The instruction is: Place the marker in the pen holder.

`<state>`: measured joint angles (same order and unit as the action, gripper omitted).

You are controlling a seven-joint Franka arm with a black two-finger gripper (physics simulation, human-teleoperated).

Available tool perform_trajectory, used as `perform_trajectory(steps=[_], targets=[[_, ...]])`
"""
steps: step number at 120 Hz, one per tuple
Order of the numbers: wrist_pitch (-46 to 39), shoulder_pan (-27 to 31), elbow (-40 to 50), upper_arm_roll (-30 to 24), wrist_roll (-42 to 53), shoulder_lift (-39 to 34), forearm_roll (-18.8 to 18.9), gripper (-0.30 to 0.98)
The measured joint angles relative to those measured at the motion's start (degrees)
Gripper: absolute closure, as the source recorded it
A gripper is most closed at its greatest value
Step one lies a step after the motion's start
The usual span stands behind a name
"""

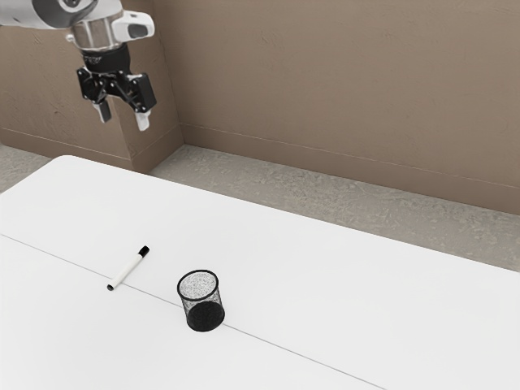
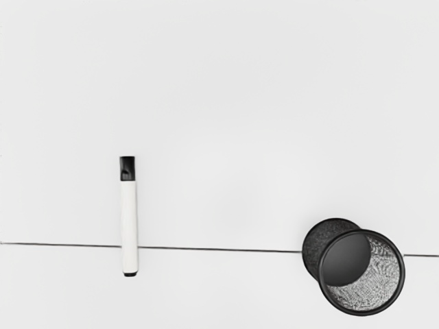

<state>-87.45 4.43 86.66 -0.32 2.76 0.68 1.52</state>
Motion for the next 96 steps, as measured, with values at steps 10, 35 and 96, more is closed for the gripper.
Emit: perform_trajectory(steps=[10, 35, 96], targets=[[-0.85, -0.33, 0.39, 0.18, 0.21, 0.08, 0.43, 0.0], [-11.17, -9.92, 21.22, 8.9, 0.95, 2.08, 1.77, 0.0], [-37.16, -7.37, 29.9, 15.06, 3.82, 17.34, 0.61, 0.0]])
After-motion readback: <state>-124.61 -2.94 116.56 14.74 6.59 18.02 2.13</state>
